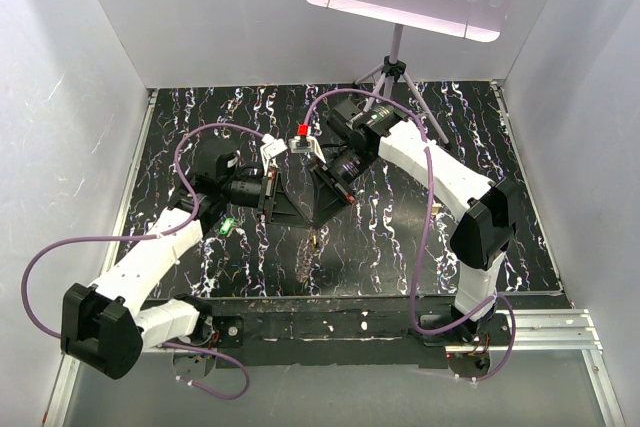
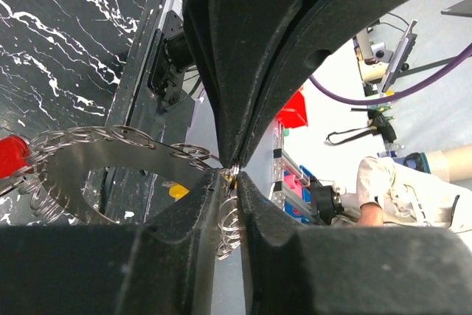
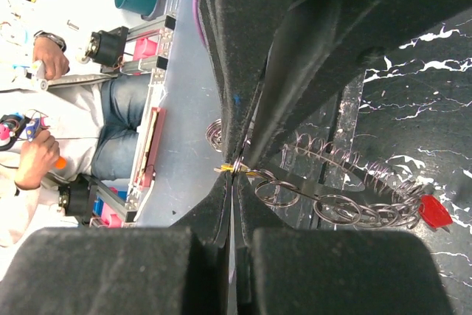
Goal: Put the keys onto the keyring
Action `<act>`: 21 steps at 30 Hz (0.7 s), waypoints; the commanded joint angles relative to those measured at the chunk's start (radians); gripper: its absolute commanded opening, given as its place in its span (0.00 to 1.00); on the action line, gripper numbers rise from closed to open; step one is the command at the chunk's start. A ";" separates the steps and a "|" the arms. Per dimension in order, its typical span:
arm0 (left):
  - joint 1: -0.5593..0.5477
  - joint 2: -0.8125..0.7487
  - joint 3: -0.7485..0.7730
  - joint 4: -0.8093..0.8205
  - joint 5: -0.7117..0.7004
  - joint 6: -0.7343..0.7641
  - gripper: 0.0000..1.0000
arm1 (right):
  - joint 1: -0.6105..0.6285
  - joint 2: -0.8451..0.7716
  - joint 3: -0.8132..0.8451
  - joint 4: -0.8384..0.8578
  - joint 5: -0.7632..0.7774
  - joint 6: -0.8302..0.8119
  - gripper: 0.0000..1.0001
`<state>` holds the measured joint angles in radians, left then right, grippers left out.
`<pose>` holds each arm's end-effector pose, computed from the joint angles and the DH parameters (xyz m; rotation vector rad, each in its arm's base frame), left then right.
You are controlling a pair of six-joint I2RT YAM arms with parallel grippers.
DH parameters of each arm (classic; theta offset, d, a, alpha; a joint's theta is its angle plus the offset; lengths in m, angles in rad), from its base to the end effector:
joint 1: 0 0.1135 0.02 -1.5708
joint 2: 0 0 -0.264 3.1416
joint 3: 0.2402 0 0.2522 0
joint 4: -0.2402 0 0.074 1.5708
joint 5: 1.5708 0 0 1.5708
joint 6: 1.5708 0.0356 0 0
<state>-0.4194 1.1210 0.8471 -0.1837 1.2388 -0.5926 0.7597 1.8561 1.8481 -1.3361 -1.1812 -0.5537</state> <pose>0.2001 -0.1261 0.3049 0.7111 2.0696 -1.8508 0.2379 0.2714 0.3396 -1.7002 1.8889 1.7195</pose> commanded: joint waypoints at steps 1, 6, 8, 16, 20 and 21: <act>-0.007 -0.001 0.047 -0.033 0.017 0.037 0.08 | 0.003 -0.005 0.031 -0.008 -0.055 0.005 0.01; -0.007 -0.006 0.049 -0.054 -0.004 0.053 0.00 | 0.004 -0.011 0.026 -0.002 -0.055 0.017 0.01; -0.005 -0.019 0.046 -0.056 -0.027 0.053 0.00 | 0.003 -0.020 0.026 0.002 -0.055 0.018 0.17; 0.005 -0.234 -0.185 0.510 -0.221 -0.238 0.00 | -0.069 -0.051 0.109 -0.014 -0.080 0.018 0.41; 0.001 -0.337 -0.362 0.861 -0.433 -0.349 0.00 | -0.086 -0.063 0.137 0.008 -0.064 0.034 0.42; 0.001 -0.351 -0.402 0.910 -0.475 -0.363 0.00 | -0.085 -0.066 0.137 0.026 -0.058 0.046 0.42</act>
<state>-0.4202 0.8356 0.5426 0.3355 0.9840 -0.8227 0.6823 1.8465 1.9392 -1.3327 -1.2160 -0.5270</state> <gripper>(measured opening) 0.018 0.415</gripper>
